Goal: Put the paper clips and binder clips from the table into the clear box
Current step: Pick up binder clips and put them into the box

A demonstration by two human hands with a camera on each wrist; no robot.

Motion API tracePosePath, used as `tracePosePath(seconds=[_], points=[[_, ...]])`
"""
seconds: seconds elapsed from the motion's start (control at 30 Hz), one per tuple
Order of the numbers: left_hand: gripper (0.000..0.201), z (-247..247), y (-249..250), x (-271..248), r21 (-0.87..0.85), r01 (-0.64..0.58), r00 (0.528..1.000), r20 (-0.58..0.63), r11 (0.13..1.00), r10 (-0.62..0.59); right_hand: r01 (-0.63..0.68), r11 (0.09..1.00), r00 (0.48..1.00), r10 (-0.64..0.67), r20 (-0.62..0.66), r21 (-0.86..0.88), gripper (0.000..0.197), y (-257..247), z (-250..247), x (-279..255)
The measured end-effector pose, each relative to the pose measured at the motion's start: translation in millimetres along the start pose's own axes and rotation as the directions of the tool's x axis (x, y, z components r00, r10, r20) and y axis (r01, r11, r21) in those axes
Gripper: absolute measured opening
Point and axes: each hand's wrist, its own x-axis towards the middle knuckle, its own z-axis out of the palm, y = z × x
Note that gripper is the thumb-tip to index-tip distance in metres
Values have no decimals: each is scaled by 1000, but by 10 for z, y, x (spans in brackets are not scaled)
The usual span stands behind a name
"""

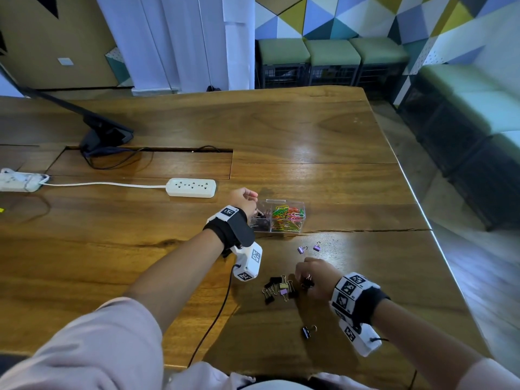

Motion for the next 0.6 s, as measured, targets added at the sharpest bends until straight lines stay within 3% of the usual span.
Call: tracePosePath(seconds=[0.17,0.33,0.4,0.47,0.53,0.6], points=[[39,-44,-76,-18,38,-99,995,35,994,98,-71,996,996,73,47,-47,38,-29,-12,10],[34,-61,-114,-192,91,-235,969,98,968,226,-128,991,988,131,79,-48,28,-59,-38,15],[20,-57,-153,-344,220,-372,914,257,902,315,-141,989,986,143,83,-34,26,-63,-44,9],[15,-33,-211,-514,361,-488,824,490,795,283,-144,989,986,145,76,-23,24,-60,-46,6],[34,36,-309,-652,491,-584,724,676,647,140,-151,989,987,151,63,-6,23,-62,-70,-1],[62,132,-448,-751,578,-629,671,741,519,-12,-152,988,987,152,52,8,24,-60,-132,-9]])
